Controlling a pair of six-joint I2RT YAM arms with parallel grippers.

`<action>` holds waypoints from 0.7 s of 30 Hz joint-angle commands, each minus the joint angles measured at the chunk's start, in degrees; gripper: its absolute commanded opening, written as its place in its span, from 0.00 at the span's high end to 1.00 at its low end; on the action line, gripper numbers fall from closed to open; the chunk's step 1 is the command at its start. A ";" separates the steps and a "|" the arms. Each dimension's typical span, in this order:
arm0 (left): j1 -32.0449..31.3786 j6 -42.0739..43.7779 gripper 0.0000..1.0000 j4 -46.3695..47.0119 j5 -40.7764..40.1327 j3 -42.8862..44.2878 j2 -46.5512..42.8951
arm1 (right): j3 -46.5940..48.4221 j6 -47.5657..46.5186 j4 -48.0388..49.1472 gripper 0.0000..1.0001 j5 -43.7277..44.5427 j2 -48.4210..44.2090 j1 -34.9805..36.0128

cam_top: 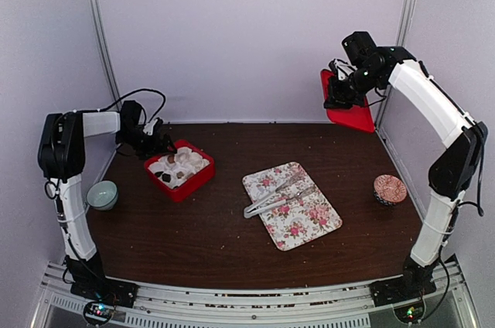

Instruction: Pack the chocolate

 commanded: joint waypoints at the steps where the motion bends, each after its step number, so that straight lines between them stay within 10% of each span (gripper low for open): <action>1: -2.26 -2.31 0.02 6.77 3.02 -8.65 -9.24 | -0.38 0.83 3.25 1.00 -2.40 -3.41 -0.27; 13: -14.01 -9.72 0.02 16.93 5.58 -32.20 -24.63 | -4.34 5.95 11.95 1.00 -13.54 -6.96 -0.28; 21: -14.00 -8.31 0.02 10.31 -1.69 -25.26 -34.51 | -20.76 26.87 45.81 1.00 -28.61 -13.29 1.92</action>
